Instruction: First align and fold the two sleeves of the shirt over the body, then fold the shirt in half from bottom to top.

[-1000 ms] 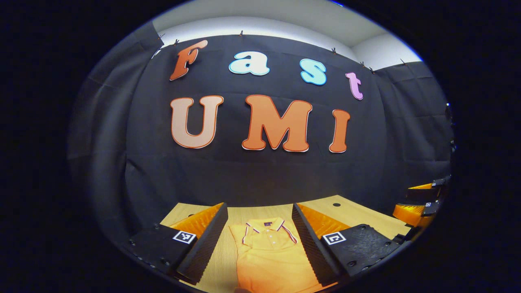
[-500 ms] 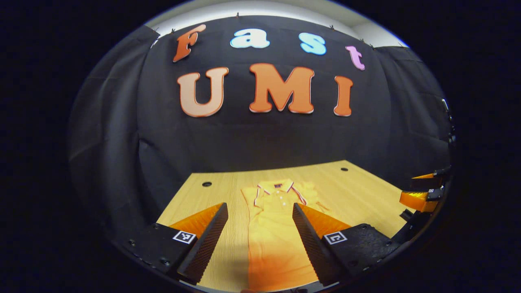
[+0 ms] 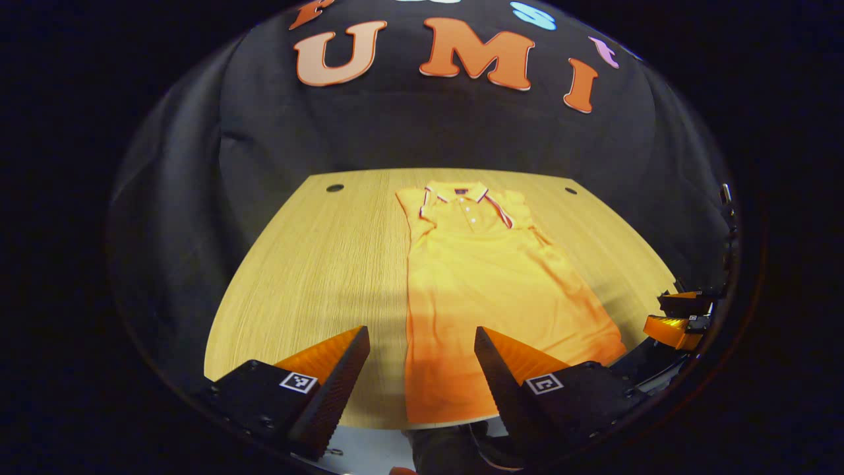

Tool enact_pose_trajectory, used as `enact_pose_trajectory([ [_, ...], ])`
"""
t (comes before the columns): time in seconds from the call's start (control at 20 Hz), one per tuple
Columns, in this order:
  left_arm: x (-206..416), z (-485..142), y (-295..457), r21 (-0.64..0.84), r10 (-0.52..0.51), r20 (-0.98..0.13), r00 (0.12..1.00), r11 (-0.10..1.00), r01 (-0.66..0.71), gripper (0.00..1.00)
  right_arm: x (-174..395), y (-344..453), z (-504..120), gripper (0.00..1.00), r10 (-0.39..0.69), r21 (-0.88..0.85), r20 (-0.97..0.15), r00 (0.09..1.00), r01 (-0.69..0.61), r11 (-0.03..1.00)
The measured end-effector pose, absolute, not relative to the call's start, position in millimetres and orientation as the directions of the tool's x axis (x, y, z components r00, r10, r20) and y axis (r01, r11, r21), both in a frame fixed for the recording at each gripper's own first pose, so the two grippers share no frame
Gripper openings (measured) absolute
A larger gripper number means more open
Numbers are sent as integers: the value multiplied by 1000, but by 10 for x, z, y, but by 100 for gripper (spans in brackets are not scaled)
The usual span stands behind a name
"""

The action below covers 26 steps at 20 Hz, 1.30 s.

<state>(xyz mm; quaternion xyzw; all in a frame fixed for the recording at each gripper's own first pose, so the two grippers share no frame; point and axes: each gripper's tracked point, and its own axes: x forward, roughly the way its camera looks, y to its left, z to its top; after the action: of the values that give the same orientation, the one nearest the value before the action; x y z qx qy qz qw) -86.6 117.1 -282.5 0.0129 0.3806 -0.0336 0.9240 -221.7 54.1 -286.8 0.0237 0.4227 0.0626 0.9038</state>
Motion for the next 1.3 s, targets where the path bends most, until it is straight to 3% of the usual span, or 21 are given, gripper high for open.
enact_pose_trajectory([
  [0.4, -1120, -3304, 1271, 6, -6, -877, 481, 1000, 23, 99, -2350, 641, -3404, 99, 151, 104, -857, 492, -121, 987],
  [0.7, -1237, -3567, 1148, 22, -12, -911, 411, 997, 78, 99, -2336, 639, -3570, 99, 128, 84, -889, 439, -119, 989],
  [0.85, -1190, -3526, 1089, 22, -4, -894, 449, 998, 53, 99, -2335, 656, -3604, 99, 119, 70, -890, 441, -125, 990],
  [0.95, -1191, -3541, 1048, 26, -5, -876, 482, 998, 57, 98, -2316, 680, -3637, 91, 108, 52, -890, 443, -136, 989],
  [1.0, -1185, -3538, 1014, 20, -13, -866, 500, 998, 60, 98, -2296, 687, -3635, 81, 107, 54, -889, 446, -128, 990],
  [1.05, -1156, -3561, 964, 14, -25, -856, 516, 997, 72, 87, -2284, 679, -3625, 75, 102, 56, -885, 455, -115, 992],
  [1.1, -1177, -3548, 879, 9, -42, -850, 525, 996, 94, 80, -2236, 677, -3617, 57, 104, 68, -873, 476, -91, 994],
  [1.2, -1162, -3544, 770, 10, -48, -845, 532, 994, 106, 30, -2204, 752, -3616, 19, 152, 129, -864, 481, -79, 988],
  [1.25, -1128, -3511, 756, 16, -53, -836, 546, 992, 122, 4, -2192, 782, -3623, 19, 176, 155, -864, 471, -82, 984],
  [1.3, -1100, -3553, 711, 7, -63, -840, 539, 992, 126, 2, -2097, 771, -3618, 12, 178, 179, -853, 490, -45, 983],
])
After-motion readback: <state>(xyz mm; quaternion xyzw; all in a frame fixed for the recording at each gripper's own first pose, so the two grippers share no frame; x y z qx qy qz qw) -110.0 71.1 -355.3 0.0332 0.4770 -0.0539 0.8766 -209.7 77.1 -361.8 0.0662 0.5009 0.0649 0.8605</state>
